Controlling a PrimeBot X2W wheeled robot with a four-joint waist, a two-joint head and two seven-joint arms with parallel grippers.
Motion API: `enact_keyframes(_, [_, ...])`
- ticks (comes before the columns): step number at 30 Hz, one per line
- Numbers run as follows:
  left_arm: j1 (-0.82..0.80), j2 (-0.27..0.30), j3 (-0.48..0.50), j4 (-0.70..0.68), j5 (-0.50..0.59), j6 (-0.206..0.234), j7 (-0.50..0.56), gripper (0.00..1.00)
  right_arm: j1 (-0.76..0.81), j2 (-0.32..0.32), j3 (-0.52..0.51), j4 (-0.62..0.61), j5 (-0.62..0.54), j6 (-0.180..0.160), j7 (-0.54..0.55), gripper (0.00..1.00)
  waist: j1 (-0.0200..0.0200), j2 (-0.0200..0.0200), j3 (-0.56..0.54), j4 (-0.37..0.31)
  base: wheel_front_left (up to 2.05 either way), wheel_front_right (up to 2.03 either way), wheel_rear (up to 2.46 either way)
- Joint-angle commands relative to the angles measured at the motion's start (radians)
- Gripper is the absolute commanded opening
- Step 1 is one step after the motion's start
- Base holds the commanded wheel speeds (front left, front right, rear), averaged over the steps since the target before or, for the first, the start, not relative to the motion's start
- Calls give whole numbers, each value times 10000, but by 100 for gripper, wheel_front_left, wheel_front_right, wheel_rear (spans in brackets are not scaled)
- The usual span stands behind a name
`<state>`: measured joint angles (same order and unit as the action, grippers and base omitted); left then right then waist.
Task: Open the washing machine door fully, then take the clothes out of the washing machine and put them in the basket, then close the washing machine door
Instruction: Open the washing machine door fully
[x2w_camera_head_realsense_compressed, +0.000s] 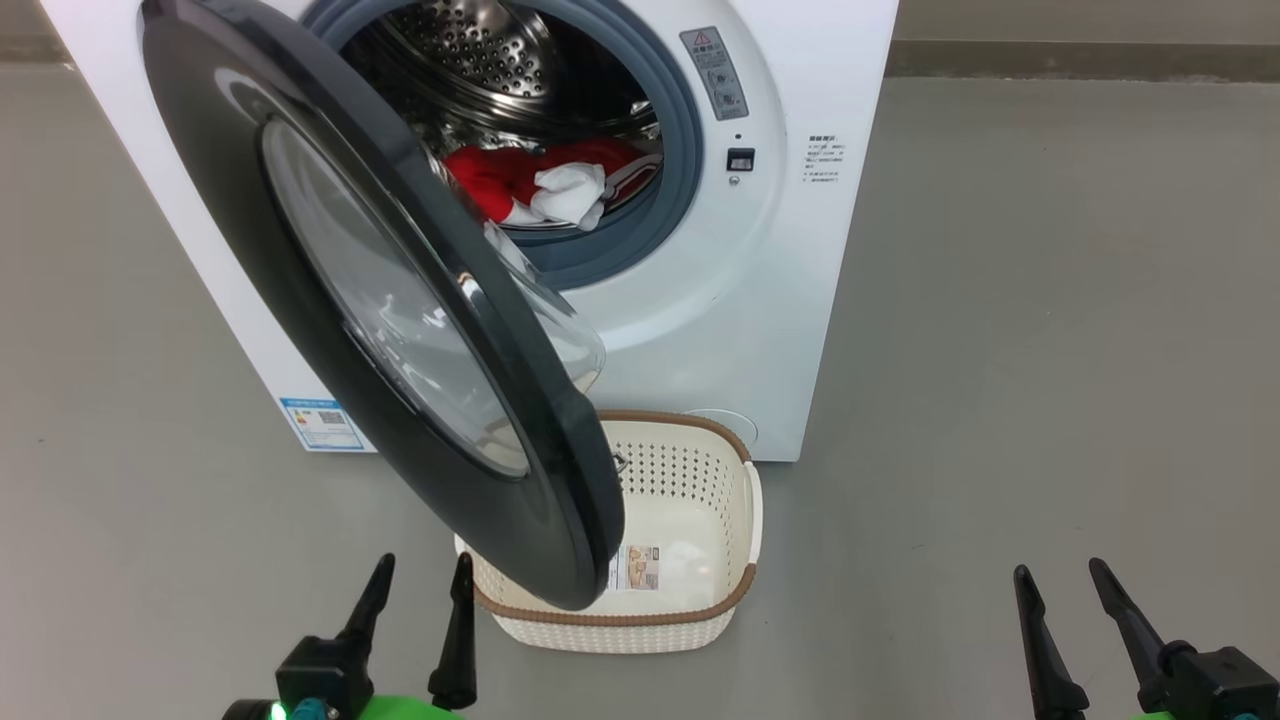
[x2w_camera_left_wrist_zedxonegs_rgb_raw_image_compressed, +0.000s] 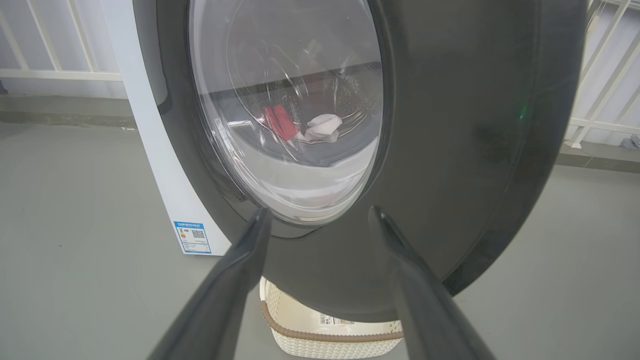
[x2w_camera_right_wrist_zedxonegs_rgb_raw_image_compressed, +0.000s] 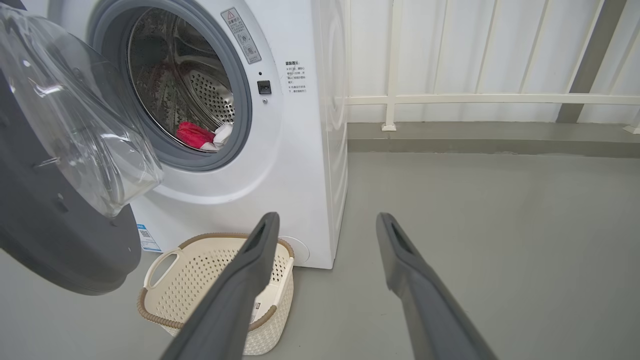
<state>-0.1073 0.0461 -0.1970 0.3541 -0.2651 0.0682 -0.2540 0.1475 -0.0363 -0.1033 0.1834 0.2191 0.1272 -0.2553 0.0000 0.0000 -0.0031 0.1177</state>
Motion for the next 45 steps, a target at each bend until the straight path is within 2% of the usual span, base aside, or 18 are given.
enact_keyframes(1, [-143,121,364,-191,28,-75,-78,100,-100,-140,273,-196,8,35,-64,100,0,0,-6,-2,0,0,0])
enact_keyframes(3, [-140,120,363,-182,25,-76,-78,100,-98,-140,278,-184,-1,35,-64,100,0,0,-16,0,0,0,0])
enact_keyframes(4, [-141,119,363,-176,23,-79,-78,79,-98,-140,282,-176,3,35,-64,100,0,0,-20,-3,0,0,0])
enact_keyframes(6, [-144,119,356,-160,27,-83,-78,0,-95,-140,288,-160,2,35,-64,100,0,0,-31,-1,0,0,0])
enact_keyframes(14, [-163,116,344,-179,59,-82,-78,0,-111,-140,334,-95,-12,35,-64,100,0,0,-65,-2,0,0,0])
enact_keyframes(20, [-294,112,422,-795,248,69,-78,0,-141,-139,329,-75,-86,35,-64,100,0,0,-75,14,0,0,0])
enact_keyframes(33, [-1194,155,718,-5114,1185,351,-78,0,-278,-139,453,-6,-183,35,-64,100,0,0,-152,-55,0,0,0])
enact_keyframes(39, [-1825,104,142,-6189,1278,222,-78,0,-313,-139,502,42,-176,35,-64,100,0,0,-132,-152,0,0,0])
enact_keyframes(45, [-2410,56,-1130,-5957,863,36,-78,0,-344,-139,525,34,-232,35,-64,100,0,0,-53,-237,0,0,0])
